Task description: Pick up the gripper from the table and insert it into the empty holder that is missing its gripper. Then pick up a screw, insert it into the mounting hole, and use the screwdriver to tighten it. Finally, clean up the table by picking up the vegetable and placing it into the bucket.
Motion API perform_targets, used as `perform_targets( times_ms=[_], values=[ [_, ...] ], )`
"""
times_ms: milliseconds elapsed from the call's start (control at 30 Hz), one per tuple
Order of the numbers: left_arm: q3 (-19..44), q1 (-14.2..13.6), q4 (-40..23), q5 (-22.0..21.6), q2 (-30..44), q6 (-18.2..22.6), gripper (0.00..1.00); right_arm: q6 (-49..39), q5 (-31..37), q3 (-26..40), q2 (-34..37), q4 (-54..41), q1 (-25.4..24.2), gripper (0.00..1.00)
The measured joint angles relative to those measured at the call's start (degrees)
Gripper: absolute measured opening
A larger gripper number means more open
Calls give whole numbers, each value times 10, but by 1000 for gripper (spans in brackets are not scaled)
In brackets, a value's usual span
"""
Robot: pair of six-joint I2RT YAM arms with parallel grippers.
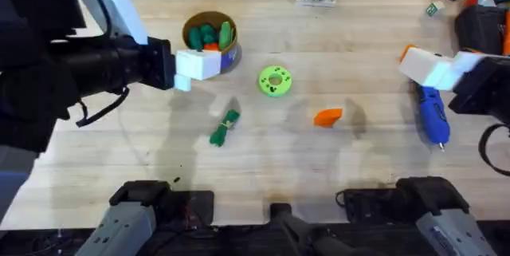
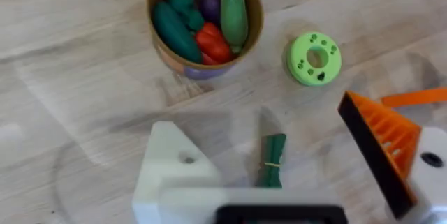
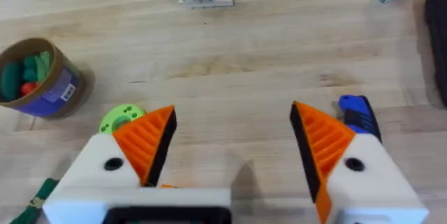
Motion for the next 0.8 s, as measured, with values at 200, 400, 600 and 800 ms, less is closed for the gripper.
perform_targets(
  times_ms=[200, 400, 600, 800],
  values=[
    [-5, -69, -21, -5, 40, 11, 989, -2, 0, 0, 0, 1, 0, 991],
    [-35, -208, -23, -63, 111, 21, 987, -2, 0, 0, 0, 0, 0, 991],
    [-46, -289, -38, -123, 150, 25, 704, -2, 0, 0, 0, -1, 0, 991],
    [-46, -298, -27, -147, 157, 29, 14, -2, 0, 0, 0, 0, 0, 991]
  ],
)
